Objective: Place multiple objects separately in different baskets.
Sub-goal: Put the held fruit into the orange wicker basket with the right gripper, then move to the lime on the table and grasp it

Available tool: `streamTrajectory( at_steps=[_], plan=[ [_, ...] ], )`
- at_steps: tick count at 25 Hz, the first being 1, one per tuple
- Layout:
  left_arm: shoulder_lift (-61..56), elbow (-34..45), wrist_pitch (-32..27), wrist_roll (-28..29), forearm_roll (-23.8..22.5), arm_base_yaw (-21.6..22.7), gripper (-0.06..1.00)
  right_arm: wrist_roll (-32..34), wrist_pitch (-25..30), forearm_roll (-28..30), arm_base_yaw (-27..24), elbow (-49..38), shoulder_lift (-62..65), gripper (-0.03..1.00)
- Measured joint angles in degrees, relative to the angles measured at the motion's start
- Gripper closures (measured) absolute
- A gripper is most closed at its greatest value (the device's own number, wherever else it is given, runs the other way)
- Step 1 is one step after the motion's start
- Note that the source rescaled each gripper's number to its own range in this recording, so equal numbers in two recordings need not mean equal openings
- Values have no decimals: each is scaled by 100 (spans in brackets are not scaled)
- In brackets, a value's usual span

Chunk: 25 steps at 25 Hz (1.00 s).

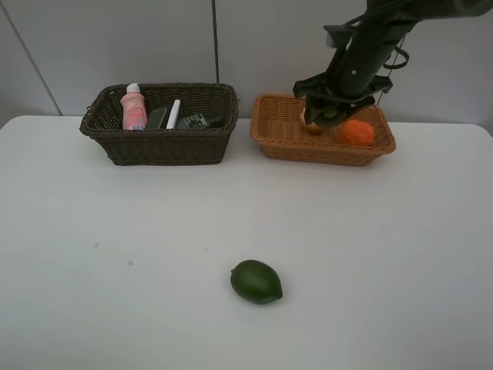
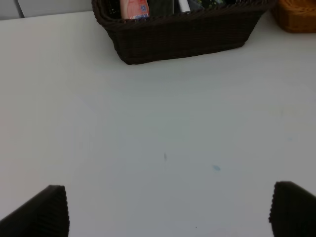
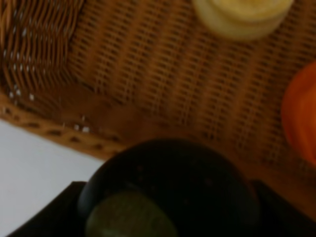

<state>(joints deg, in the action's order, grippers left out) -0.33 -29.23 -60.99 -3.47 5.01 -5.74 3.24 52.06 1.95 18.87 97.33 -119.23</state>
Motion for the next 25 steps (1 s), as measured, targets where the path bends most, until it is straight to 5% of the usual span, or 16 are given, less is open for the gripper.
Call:
streamTrajectory(
  at_steps=[3,4,7,10,14,19,25],
  plan=[
    [0,0,0,0,0,0,-6,-5,149,119,0,666,-590,83],
    [0,0,0,0,0,0,-6,-5,166,148,0,834,-749,76],
    [0,0,0,0,0,0,-6,-5,170,304,-6,1067,-1085,24],
    [0,0,0,0,0,0,-6,-5,208,397,-6,1101,-1193,3],
    [0,0,0,0,0,0,-6,-5,510,397,-6,1216,-1188,-3],
    [0,0,0,0,0,0,-6,-5,1609,161,-6,1720,-1156,-3],
    [0,0,0,0,0,0,-6,-5,1745,-532,-6,1439,-523,-3]
  ],
)
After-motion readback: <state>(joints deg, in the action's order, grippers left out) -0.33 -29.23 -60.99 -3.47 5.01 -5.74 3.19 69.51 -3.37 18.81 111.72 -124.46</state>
